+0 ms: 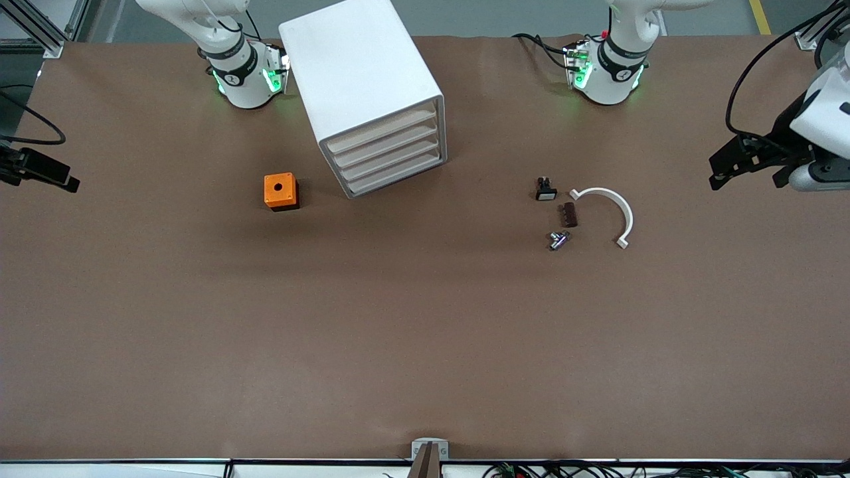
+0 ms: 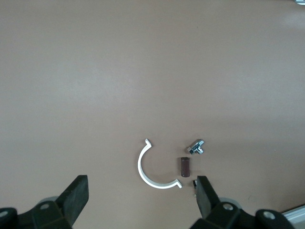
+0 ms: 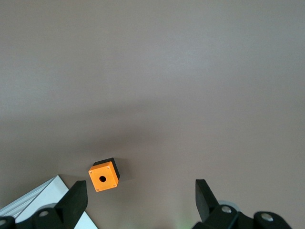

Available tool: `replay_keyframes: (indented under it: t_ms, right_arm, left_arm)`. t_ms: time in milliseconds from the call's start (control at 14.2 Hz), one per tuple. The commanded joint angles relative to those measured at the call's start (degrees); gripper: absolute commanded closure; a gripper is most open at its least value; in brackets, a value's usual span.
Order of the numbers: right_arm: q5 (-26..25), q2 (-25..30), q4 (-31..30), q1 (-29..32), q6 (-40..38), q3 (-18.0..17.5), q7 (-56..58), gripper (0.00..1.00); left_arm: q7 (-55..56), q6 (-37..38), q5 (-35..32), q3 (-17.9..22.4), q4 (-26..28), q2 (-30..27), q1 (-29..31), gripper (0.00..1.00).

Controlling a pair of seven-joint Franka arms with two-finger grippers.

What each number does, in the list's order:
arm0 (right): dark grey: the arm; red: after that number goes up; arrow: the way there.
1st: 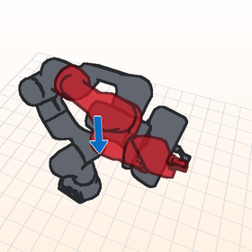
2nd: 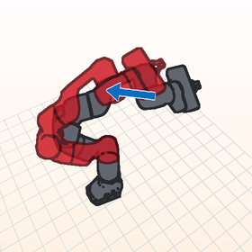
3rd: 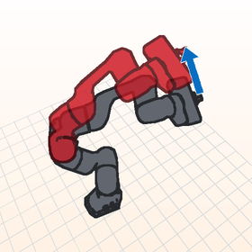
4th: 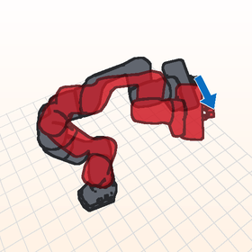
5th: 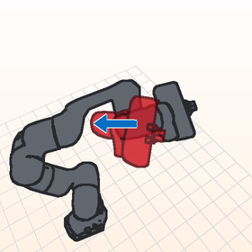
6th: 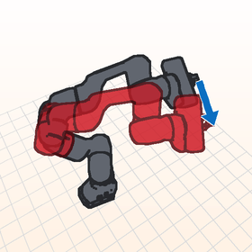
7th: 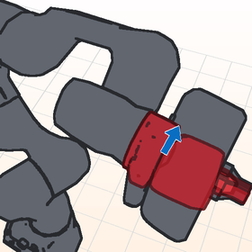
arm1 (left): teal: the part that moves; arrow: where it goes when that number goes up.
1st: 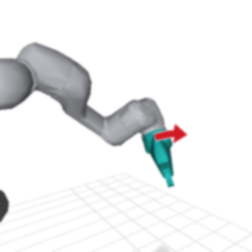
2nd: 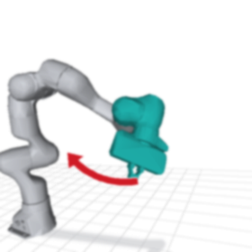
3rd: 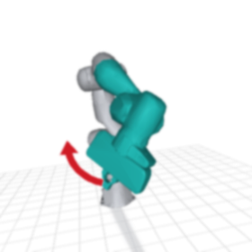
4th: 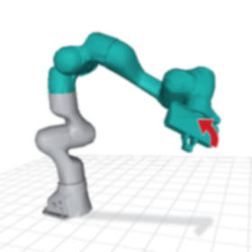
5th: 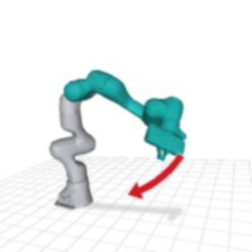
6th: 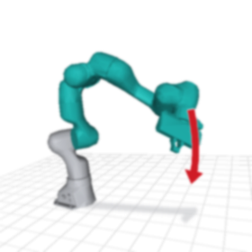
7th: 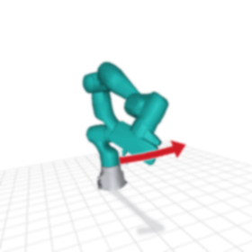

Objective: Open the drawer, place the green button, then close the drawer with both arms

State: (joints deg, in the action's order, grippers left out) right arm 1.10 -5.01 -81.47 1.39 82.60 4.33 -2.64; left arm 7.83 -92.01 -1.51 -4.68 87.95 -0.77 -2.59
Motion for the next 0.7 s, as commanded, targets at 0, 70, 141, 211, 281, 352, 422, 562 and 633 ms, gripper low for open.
replay_keyframes:
  t_ms: [0, 70, 141, 211, 281, 352, 422, 562, 633]
  right_arm:
    - [-0.93, 0.17, 0.52, 0.28, 0.02, -0.37, 0.7, 0.0]
    - [-0.93, 0.17, 0.52, 0.28, 0.02, -0.46, 0.7, 0.0]
    - [-0.84, 0.17, 0.43, 0.28, 0.02, -0.37, 0.7, 0.0]
    - [-0.84, 0.17, 0.43, 0.28, 0.02, -0.37, 0.7, 0.0]
    - [-0.93, 0.17, 0.52, 0.28, 0.02, -0.37, 0.7, 0.0]
    - [-0.93, 0.17, 0.52, 0.28, 0.02, -0.37, 0.7, 0.0]
    - [-0.93, 0.17, 0.52, 0.28, 0.02, -0.37, 0.7, 0.0]
    - [-0.93, 0.17, 0.52, 0.28, 0.02, -0.37, 0.7, 0.0]
    - [-0.93, 0.17, 0.52, 0.28, 0.02, -0.46, 0.7, 0.0]
  left_arm:
    - [0.34, 0.52, 0.8, 1.42, 1.79, -2.56, -0.84, 0.0]
    - [1.12, 0.52, 1.07, 1.42, 2.57, -2.74, -0.66, 0.0]
    - [1.13, 0.52, 1.24, 1.42, 2.93, -3.0, -0.57, 0.0]
    - [0.52, 0.43, 1.51, 1.42, 3.1, -3.01, -0.4, 0.0]
    - [-2.35, 0.34, 1.51, 1.51, 3.1, -2.92, -0.31, 0.0]
    - [-5.34, 0.17, 1.33, 1.69, 3.1, -2.83, -0.31, 0.0]
    - [-6.24, -0.01, 1.33, 1.78, 3.1, -2.74, -0.31, 0.0]
    - [-4.59, -0.01, 1.33, 1.86, 3.02, -2.74, -0.48, 0.0]
    - [-4.41, -0.1, 1.33, 1.86, 3.02, -2.74, -0.57, 0.0]
